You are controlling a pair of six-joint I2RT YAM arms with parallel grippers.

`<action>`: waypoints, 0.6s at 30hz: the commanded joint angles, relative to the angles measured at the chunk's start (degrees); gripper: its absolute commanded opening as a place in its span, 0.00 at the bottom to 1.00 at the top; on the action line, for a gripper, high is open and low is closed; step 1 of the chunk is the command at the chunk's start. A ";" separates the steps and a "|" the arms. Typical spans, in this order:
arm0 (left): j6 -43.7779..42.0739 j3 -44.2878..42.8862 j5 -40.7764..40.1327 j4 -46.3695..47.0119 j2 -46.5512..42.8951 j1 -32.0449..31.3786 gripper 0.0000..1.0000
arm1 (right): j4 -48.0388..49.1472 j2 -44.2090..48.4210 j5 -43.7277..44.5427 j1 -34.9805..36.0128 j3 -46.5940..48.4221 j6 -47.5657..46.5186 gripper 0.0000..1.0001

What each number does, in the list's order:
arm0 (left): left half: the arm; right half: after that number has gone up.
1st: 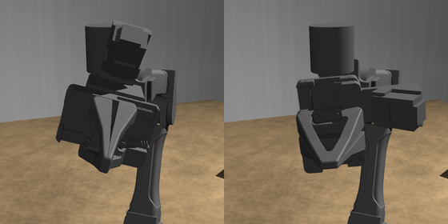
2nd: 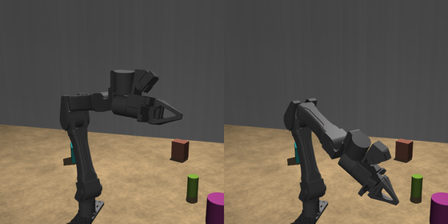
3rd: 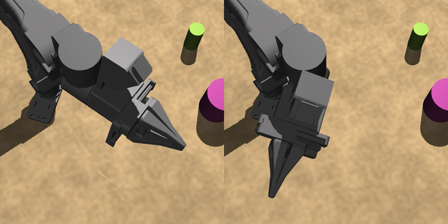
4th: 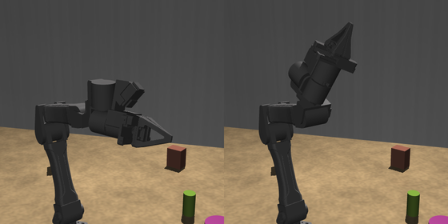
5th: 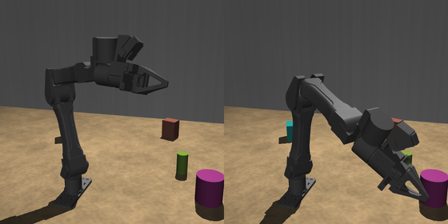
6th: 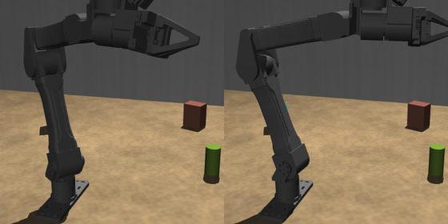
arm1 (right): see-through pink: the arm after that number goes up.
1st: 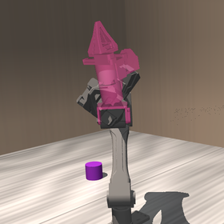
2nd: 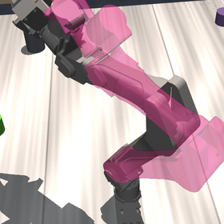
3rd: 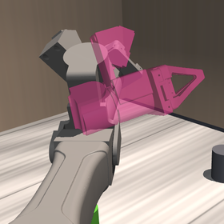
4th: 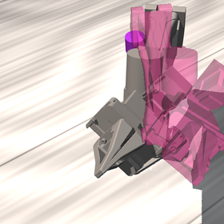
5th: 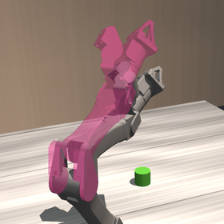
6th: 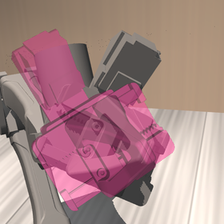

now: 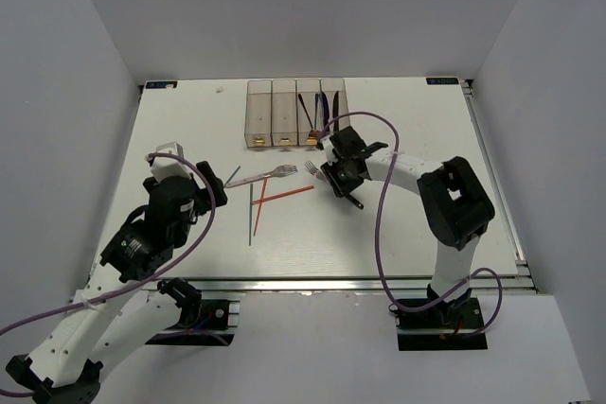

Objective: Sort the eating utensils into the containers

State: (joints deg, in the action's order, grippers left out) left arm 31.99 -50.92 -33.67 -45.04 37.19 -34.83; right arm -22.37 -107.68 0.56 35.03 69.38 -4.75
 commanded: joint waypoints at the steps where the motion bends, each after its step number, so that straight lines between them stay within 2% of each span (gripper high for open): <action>1: 0.18 0.38 -0.52 -0.32 0.16 0.11 0.98 | -0.13 -1.48 0.32 0.31 1.72 -0.61 0.42; 3: 0.09 0.38 -0.43 -0.32 0.25 0.11 0.98 | 0.05 -1.83 0.93 0.31 1.98 -0.78 0.40; 5: 0.09 0.38 -0.43 -0.40 0.16 0.11 0.98 | -0.13 -2.01 0.41 0.31 2.25 -0.70 0.32; 7: 0.09 0.38 -0.43 -0.32 -0.01 0.11 0.98 | -1.18 -2.10 -0.03 0.31 2.68 -0.61 0.06; 8: 0.09 0.38 -0.43 -0.32 -0.19 0.11 0.98 | -1.45 -1.92 -0.03 0.31 2.60 -0.35 0.00; 10: 0.09 0.38 -0.43 -0.23 -0.28 0.11 0.98 | -2.06 -0.43 -0.03 0.31 2.08 1.58 0.00; 15: 0.18 0.38 -0.52 -0.32 -0.63 0.11 0.98 | -0.66 11.07 -8.19 0.48 0.57 7.10 0.00; 18: 0.09 0.47 -0.52 -0.23 -0.54 0.11 0.98 | 2.25 11.27 -21.08 0.48 5.83 8.62 0.00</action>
State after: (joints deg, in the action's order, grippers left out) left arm 31.99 -50.92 -33.67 -45.01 37.06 -34.83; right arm -23.94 -99.96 -8.19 35.07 69.73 0.67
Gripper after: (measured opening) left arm 0.976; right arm 0.140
